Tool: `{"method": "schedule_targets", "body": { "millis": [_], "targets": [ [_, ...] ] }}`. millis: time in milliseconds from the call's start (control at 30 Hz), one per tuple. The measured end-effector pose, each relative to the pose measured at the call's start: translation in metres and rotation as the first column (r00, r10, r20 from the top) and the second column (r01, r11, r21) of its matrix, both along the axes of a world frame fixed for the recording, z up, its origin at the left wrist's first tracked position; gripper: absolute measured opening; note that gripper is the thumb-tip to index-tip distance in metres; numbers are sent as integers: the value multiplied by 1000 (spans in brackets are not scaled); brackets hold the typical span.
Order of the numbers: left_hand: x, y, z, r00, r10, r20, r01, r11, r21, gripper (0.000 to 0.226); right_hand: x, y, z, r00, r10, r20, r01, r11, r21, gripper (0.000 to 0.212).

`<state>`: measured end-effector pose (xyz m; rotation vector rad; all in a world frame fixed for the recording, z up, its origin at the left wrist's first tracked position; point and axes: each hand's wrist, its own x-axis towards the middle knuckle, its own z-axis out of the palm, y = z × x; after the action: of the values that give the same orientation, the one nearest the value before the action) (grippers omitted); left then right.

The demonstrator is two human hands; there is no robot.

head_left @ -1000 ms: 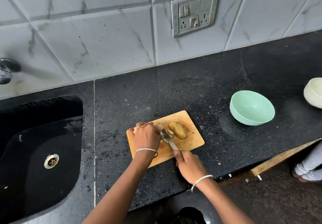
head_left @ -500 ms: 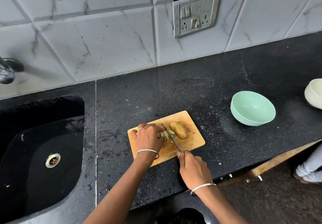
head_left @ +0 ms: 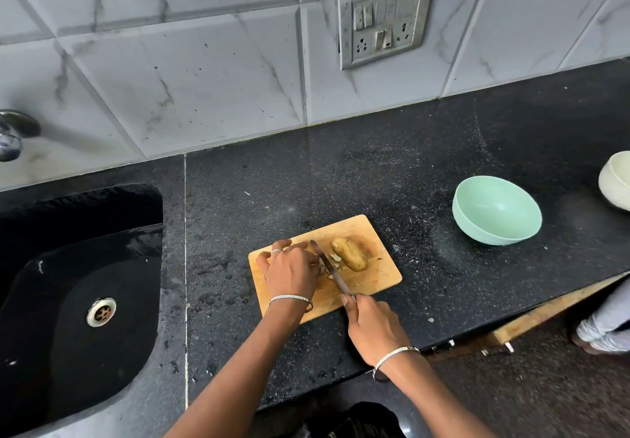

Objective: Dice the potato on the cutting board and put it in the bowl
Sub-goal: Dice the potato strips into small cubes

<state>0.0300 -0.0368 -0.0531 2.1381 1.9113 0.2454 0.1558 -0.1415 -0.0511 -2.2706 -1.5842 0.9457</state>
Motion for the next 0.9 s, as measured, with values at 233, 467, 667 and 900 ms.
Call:
{"method": "schedule_targets", "body": {
  "millis": [233,467,667,900],
  "targets": [
    [3,-1,-2,1000,26,-3,-26,1000,13,14,-16,-2,-5,946,61,317,-85,994,65,36],
    [-1,2,-5,998,48,-48,-47,999,20,17,-7,5,-4,986,53,155,-51,999,-17,39],
    [0,2,0,999,41,-22,-40,999,26,20,24,6,4,999,4,-36,-6,999,-39,42],
    [-6,5,5,989,90,114,-94,995,24,15,12,-5,5,999,-29,24,28,998,59,38]
  ]
}}
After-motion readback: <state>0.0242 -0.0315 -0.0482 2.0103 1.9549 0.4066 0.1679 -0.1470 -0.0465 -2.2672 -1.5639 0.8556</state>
